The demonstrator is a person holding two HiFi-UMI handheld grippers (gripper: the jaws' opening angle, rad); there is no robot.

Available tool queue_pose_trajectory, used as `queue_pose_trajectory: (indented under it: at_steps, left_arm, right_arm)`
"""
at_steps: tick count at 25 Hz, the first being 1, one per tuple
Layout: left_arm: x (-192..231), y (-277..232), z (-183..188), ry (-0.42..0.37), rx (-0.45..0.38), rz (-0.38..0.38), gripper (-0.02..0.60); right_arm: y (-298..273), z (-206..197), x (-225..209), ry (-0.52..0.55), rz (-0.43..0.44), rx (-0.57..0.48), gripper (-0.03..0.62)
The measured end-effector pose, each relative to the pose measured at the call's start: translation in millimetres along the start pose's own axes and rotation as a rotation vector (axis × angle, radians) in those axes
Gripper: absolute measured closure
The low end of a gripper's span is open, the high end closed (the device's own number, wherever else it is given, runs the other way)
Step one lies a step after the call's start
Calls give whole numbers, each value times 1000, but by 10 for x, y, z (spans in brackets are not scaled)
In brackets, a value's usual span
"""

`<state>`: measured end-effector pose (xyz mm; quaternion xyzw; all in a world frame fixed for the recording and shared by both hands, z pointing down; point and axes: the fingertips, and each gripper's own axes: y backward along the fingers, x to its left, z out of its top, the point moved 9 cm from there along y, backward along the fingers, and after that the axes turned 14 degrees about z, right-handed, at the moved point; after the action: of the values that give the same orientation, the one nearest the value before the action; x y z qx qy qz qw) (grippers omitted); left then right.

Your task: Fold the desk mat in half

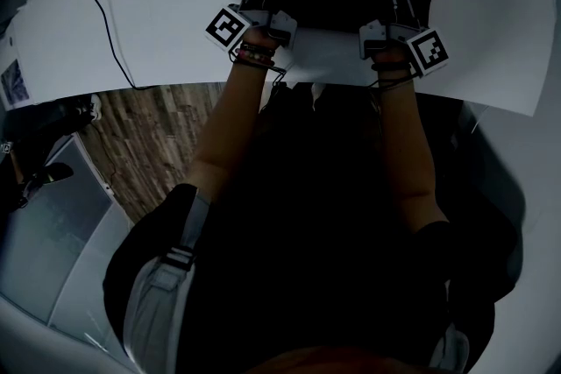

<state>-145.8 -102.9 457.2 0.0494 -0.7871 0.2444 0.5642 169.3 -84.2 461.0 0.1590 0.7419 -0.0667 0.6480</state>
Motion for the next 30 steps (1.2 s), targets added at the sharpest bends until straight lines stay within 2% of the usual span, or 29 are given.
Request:
queue_pose_trajectory:
  at_steps: [4, 9, 16, 30]
  left_arm:
    - [-13, -5, -4, -11, 12, 5, 536]
    - [-62, -26, -16, -27, 30, -5, 509]
    - [-18, 8, -2, 28, -8, -7, 525]
    - [-52, -16, -2, 11, 9, 6, 528]
  right_arm:
    - [5, 4, 11, 5, -8, -6, 464]
    - [-6, 2, 31, 16, -12, -6, 464]
    - [59, 5, 61, 37, -7, -16, 464]
    - [107, -6, 83, 46, 8, -26, 465]
